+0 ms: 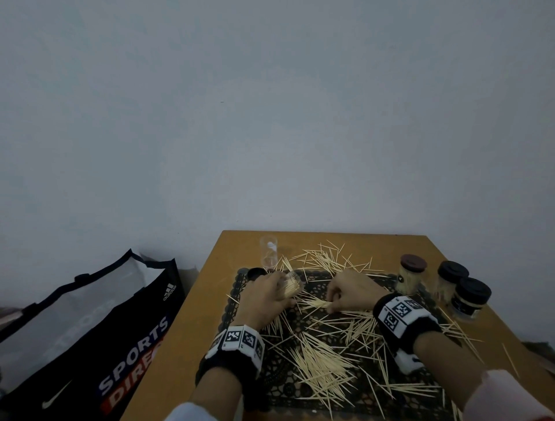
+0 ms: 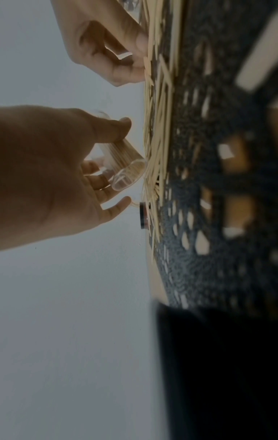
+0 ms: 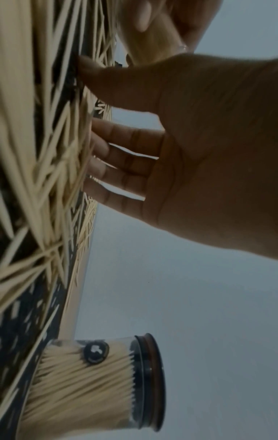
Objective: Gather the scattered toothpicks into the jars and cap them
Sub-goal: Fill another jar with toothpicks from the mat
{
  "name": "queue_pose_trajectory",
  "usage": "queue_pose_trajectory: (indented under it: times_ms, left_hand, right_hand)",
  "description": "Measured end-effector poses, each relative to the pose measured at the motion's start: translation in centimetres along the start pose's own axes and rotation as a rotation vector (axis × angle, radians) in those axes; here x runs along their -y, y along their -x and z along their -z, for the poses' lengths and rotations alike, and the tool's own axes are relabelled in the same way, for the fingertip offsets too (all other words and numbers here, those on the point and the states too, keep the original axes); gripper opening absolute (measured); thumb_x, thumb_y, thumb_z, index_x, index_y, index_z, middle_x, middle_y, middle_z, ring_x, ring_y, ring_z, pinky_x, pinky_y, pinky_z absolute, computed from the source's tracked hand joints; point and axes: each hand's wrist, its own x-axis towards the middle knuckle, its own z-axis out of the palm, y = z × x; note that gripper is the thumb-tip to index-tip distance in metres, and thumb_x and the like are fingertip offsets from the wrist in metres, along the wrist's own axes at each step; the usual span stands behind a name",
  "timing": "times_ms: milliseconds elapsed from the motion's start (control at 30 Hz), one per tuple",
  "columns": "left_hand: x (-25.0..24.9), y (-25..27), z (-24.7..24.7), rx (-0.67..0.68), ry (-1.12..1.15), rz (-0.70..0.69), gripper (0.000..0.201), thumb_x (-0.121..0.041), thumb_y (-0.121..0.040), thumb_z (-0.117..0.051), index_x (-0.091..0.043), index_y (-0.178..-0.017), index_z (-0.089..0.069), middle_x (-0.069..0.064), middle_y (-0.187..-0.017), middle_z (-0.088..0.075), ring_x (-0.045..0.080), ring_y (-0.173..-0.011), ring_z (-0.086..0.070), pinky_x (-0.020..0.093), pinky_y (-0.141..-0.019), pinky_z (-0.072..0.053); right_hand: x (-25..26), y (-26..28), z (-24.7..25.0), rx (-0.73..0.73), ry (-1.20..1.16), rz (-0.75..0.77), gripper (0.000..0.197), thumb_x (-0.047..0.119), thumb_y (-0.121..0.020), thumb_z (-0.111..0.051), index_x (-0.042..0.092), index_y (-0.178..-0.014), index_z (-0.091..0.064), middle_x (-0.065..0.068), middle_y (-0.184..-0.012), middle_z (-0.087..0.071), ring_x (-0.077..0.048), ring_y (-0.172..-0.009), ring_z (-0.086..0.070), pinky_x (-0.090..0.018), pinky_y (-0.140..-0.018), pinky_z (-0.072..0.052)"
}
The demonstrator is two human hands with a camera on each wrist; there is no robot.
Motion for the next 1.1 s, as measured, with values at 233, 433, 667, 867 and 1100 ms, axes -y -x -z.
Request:
queue_pose_trajectory:
  times_ms: [233,433,667,867,1100]
  left_hand:
    - [0.0,0.0,0.0,0.008,-0.005,0.005,0.057,-0.049,-0.083,-0.071,-0.023,-0.130,-0.051,-0.003,-0.124,-0.061,0.016,-0.108,-0.057,0.030,-0.086,-0.048]
    - [0.1,0.0,-0.1,0.006,-0.014,0.009,0.058,-0.049,-0.083,-0.071,-0.023,-0.131,-0.051,-0.004,-0.124,-0.061,0.014,-0.109,-0.058,0.029,-0.087,-0.048]
    - [0.6,-0.2,-0.2,-0.030,-0.017,0.044,0.055,-0.048,-0.082,-0.072,-0.024,-0.127,-0.053,-0.006,-0.122,-0.062,0.014,-0.107,-0.058,0.033,-0.086,-0.051]
    - [0.4,-0.2,-0.2,-0.026,-0.025,0.044,0.054,-0.048,-0.082,-0.071,-0.025,-0.127,-0.053,-0.005,-0.119,-0.063,0.014,-0.105,-0.058,0.032,-0.085,-0.051]
    - [-0.1,0.0,-0.1,0.038,0.028,-0.022,0.058,-0.050,-0.081,-0.072,-0.025,-0.131,-0.052,-0.005,-0.118,-0.062,0.014,-0.105,-0.056,0.028,-0.083,-0.046]
  right_hand:
    - [0.0,-0.5,0.0,-0.017,0.015,0.031,0.014,0.028,-0.086,-0.070,0.017,-0.094,-0.074,0.006,-0.088,-0.070,-0.006,-0.078,-0.060,-0.019,-0.070,-0.048]
    - [0.1,-0.5,-0.1,-0.083,0.178,0.072,0.015,0.032,-0.091,-0.060,0.022,-0.090,-0.071,0.008,-0.085,-0.066,-0.010,-0.079,-0.059,-0.023,-0.070,-0.044]
    - [-0.7,-0.8,-0.1,-0.308,0.121,0.066,0.023,0.035,-0.097,-0.053,0.020,-0.104,-0.069,0.005,-0.095,-0.070,-0.004,-0.073,-0.052,-0.014,-0.069,-0.037]
    - [-1.1,-0.9,-0.4,-0.513,-0.022,0.259,0.023,0.031,-0.095,-0.057,0.014,-0.097,-0.073,0.003,-0.087,-0.072,-0.007,-0.071,-0.061,-0.006,-0.063,-0.034]
    - [0.3,-1.4,-0.8,-0.591,0.049,0.445,0.039,0.040,-0.095,-0.039,0.019,-0.089,-0.071,0.010,-0.078,-0.066,-0.004,-0.063,-0.058,-0.010,-0.055,-0.036]
